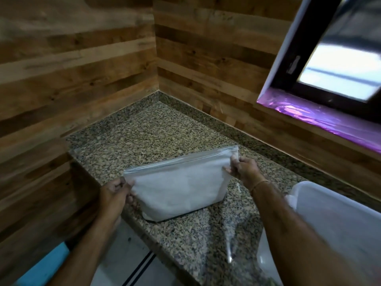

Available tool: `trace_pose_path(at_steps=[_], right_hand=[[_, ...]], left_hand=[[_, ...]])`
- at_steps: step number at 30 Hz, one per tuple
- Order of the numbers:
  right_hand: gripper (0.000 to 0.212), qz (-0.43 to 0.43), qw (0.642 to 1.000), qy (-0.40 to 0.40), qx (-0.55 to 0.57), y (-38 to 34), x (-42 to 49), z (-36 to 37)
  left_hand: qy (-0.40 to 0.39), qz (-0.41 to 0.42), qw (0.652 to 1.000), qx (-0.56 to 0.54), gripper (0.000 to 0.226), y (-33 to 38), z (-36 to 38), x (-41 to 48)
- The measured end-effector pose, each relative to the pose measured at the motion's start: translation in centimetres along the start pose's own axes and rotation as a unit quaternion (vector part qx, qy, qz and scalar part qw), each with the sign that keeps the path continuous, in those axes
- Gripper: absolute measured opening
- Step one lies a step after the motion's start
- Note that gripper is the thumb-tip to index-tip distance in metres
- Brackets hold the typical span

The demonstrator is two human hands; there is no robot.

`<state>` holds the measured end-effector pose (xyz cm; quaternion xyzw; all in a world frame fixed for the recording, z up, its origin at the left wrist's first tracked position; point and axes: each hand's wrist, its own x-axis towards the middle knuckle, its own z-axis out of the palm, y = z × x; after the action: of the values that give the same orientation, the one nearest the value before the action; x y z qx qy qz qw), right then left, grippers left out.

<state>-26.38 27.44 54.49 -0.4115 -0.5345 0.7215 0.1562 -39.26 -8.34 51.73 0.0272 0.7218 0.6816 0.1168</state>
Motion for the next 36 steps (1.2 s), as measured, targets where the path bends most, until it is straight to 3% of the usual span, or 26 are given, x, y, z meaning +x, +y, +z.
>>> trace_pose_path(at_steps=[5, 8, 16, 19, 21, 24, 28, 30, 36], right_hand=[[0.018, 0.022, 0.997, 0.010, 0.077, 0.5, 0.4, -0.6], [0.018, 0.030, 0.988, 0.037, 0.149, 0.9, 0.6, 0.0], [0.049, 0.047, 0.982, 0.058, 0.172, 1.2, 0.2, 0.1], [0.047, 0.085, 0.987, 0.048, 0.131, 0.6, -0.1, -0.2], [0.042, 0.107, 0.988, 0.043, 0.105, 0.3, 0.1, -0.4], [0.027, 0.130, 0.989, -0.001, 0.073, -0.3, 0.2, -0.5], [0.013, 0.141, 0.986, -0.046, 0.073, -0.8, 0.1, -0.4], [0.018, 0.139, 0.988, -0.034, 0.064, -1.2, 0.1, -0.5], [0.027, 0.109, 0.994, -0.024, 0.022, -1.3, 0.8, -0.9]], left_hand=[[-0.053, -0.030, 0.997, -0.053, 0.024, 0.0, -0.6, -0.4], [-0.030, -0.052, 0.996, -0.060, 0.020, 0.2, -0.3, -0.8], [-0.063, -0.134, 0.981, -0.127, 0.019, -0.4, -1.3, -1.3], [-0.111, -0.210, 0.971, -0.008, 0.064, 0.6, -2.0, -0.7], [-0.148, -0.253, 0.956, 0.019, 0.078, 1.8, -2.1, 0.0], [-0.172, -0.303, 0.937, -0.032, 0.068, 3.4, -2.0, 1.0], [-0.123, -0.338, 0.927, -0.103, 0.029, 3.1, -1.4, 1.6], [-0.108, -0.325, 0.929, -0.137, 0.016, 2.4, -1.3, 1.6], [-0.081, -0.219, 0.959, -0.162, 0.018, 1.9, -1.8, 1.4]])
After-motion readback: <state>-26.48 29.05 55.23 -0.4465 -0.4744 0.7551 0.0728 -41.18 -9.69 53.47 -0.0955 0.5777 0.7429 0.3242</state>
